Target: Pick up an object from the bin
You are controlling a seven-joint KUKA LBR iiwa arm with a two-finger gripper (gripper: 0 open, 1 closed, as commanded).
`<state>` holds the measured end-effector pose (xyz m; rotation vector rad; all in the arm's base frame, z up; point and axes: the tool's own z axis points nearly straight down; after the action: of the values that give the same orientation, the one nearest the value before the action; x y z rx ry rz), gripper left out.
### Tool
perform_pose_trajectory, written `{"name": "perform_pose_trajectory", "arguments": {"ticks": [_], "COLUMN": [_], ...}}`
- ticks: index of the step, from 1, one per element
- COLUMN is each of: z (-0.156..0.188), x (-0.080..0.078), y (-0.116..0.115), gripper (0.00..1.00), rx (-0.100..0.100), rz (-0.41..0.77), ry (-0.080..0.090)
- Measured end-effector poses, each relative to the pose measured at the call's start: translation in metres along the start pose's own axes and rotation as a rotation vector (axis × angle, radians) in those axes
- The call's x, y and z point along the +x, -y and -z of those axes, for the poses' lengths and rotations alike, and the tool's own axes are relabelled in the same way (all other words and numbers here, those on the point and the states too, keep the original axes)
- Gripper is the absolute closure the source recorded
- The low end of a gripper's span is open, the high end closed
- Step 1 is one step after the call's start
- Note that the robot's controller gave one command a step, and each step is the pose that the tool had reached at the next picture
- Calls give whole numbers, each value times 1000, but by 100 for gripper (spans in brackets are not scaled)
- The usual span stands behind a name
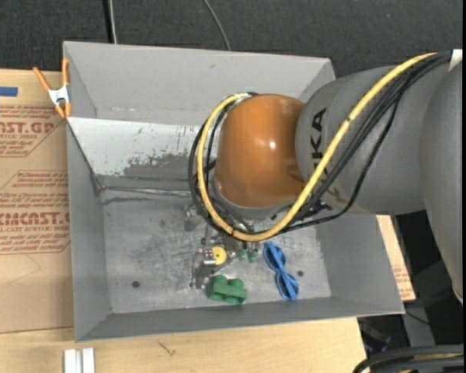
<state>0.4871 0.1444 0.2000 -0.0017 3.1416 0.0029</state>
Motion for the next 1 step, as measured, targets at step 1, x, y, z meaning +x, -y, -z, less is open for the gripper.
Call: {"name": "perform_pose_trajectory", "arguments": {"ticks": [1], "z": [-112], "x": [-44], "y": [51], "gripper": [0], "rx": [0], "rz": [501], "ry": [13]}}
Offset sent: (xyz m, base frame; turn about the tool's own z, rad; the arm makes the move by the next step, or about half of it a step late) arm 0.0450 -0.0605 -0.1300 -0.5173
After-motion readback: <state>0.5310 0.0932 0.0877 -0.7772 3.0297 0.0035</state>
